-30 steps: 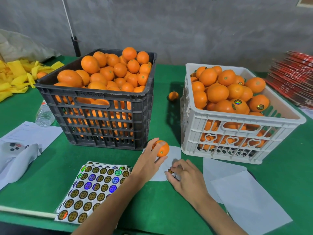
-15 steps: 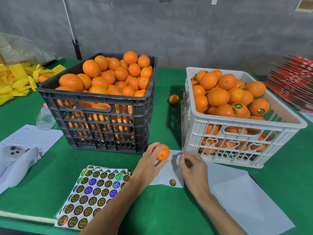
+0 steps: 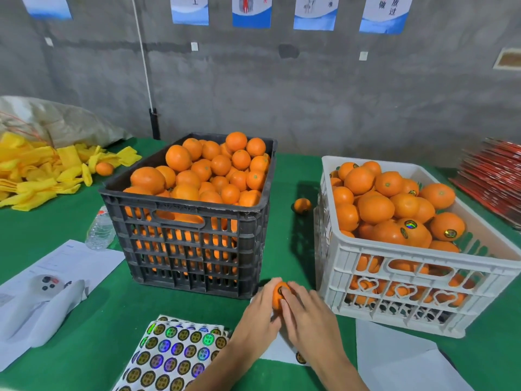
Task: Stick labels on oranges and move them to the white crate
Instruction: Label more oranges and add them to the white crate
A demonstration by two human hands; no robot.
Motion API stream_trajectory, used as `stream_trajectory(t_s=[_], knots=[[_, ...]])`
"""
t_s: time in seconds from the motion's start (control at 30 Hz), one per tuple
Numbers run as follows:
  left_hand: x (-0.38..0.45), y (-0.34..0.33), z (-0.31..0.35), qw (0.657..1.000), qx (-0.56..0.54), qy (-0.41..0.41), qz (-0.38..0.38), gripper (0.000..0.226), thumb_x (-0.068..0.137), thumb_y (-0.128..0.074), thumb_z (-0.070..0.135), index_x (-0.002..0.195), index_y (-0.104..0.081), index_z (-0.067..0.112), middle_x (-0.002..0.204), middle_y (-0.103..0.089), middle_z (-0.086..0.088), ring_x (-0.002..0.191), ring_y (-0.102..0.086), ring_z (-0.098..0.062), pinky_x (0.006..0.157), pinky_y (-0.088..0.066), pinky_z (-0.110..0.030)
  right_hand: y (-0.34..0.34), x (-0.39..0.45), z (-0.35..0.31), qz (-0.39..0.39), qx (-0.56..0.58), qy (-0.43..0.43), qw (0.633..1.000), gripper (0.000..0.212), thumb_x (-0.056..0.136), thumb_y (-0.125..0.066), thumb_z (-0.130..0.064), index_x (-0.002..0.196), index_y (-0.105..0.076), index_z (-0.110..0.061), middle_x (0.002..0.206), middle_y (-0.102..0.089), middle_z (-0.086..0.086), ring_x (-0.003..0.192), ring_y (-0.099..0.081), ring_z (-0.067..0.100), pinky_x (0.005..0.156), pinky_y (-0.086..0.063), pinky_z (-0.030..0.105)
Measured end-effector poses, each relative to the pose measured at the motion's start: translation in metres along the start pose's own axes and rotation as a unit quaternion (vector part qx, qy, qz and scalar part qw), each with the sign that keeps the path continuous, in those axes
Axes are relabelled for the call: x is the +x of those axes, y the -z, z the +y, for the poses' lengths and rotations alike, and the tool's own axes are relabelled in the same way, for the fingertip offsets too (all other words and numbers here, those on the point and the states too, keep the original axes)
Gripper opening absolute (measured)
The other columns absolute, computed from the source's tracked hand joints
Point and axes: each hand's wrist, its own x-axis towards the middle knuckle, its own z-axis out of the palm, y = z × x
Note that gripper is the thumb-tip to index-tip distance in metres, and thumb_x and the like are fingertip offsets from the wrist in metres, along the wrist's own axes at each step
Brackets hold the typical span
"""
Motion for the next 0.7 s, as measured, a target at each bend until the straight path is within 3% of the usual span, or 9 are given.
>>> stream_trajectory(t_s=[0.1,0.17,0.23,0.3,0.37,0.43,0.53,0.6,0.7], knots=[[0.007,0.023,0.026,0.999,-0.024,-0.022,0.02,0.071,0.09,-0.049,0.024,0.147,-0.019,0.054,0.14,-0.041,0.029,0.129,-0.038,0.01,0.113,-0.036,-0.026,0.015,0.018,-0.005,0.004,0.044,-0.053,0.998,0.057,0.074,-0.086,-0.042,0.123,-0.07,-0.018,0.128,-0.069,0.004,0.066,-0.071,0.011,0.048,-0.056,0.02],[0.021,0.045,0.05,0.997,-0.037,-0.049,0.052,0.071,0.089,-0.048,0.026,0.146,-0.019,0.055,0.142,-0.039,0.029,0.133,-0.039,0.005,0.113,-0.037,-0.023,0.036,0.041,-0.006,0.05,0.043,-0.06,0.996,0.066,0.067,-0.091,-0.042,0.123,-0.068,-0.019,0.127,-0.07,0.008,0.063,-0.071,0.015,0.042,-0.054,0.023],[0.039,0.064,0.076,0.991,-0.026,-0.086,0.098,0.07,0.094,-0.053,0.017,0.148,-0.023,0.05,0.147,-0.041,0.022,0.134,-0.04,0.004,0.112,-0.036,-0.017,0.062,0.07,-0.006,0.11,0.038,-0.061,0.991,0.057,0.075,-0.083,-0.043,0.123,-0.068,-0.016,0.127,-0.07,0.01,0.069,-0.074,0.02,0.044,-0.058,0.028],[0.057,0.084,0.1,0.983,-0.009,-0.122,0.136,0.073,0.096,-0.059,0.009,0.149,-0.024,0.045,0.152,-0.039,0.02,0.136,-0.033,0.013,0.112,-0.029,-0.008,0.088,0.099,-0.002,0.163,0.033,-0.077,0.983,0.05,0.086,-0.069,-0.042,0.122,-0.071,-0.008,0.129,-0.069,0.012,0.08,-0.076,0.024,0.052,-0.061,0.031],[0.075,0.102,0.12,0.974,0.002,-0.173,0.147,0.075,0.095,-0.063,0.009,0.152,-0.024,0.039,0.158,-0.032,0.018,0.141,-0.026,0.014,0.116,-0.027,-0.012,0.109,0.124,0.006,0.195,0.043,-0.079,0.977,0.049,0.091,-0.066,-0.038,0.125,-0.069,-0.003,0.132,-0.067,0.015,0.092,-0.076,0.03,0.06,-0.063,0.036],[0.092,0.122,0.139,0.969,-0.013,-0.209,0.129,0.071,0.095,-0.067,0.016,0.154,-0.028,0.03,0.159,-0.031,0.013,0.145,-0.032,0.002,0.117,-0.032,-0.02,0.126,0.143,0.02,0.206,0.042,-0.076,0.975,0.047,0.094,-0.068,-0.032,0.13,-0.065,-0.001,0.136,-0.064,0.016,0.097,-0.074,0.034,0.063,-0.064,0.041],[0.115,0.155,0.15,0.96,0.034,-0.235,0.15,0.056,0.095,-0.07,0.028,0.145,-0.044,0.021,0.15,-0.045,0.006,0.137,-0.045,-0.007,0.111,-0.04,-0.024,0.138,0.161,0.049,0.203,0.014,-0.093,0.975,0.045,0.096,-0.069,-0.026,0.132,-0.062,0.001,0.138,-0.062,0.018,0.085,-0.073,0.042,0.055,-0.06,0.046],[0.13,0.183,0.137,0.953,0.124,-0.204,0.187,0.044,0.095,-0.069,0.032,0.133,-0.056,0.017,0.138,-0.058,0.0,0.128,-0.053,-0.016,0.104,-0.044,-0.029,0.137,0.167,0.075,0.181,-0.012,-0.119,0.976,0.046,0.099,-0.064,-0.027,0.136,-0.058,0.0,0.142,-0.059,0.018,0.076,-0.07,0.045,0.051,-0.057,0.045],[0.149,0.229,0.102,0.944,0.258,-0.064,0.195,0.037,0.093,-0.068,0.037,0.123,-0.063,0.015,0.124,-0.066,-0.006,0.116,-0.059,-0.027,0.093,-0.049,-0.039,0.129,0.168,0.116,0.135,-0.063,-0.179,0.972,0.047,0.104,-0.052,-0.033,0.144,-0.051,-0.008,0.153,-0.049,0.011,0.079,-0.069,0.043,0.052,-0.051,0.036]])
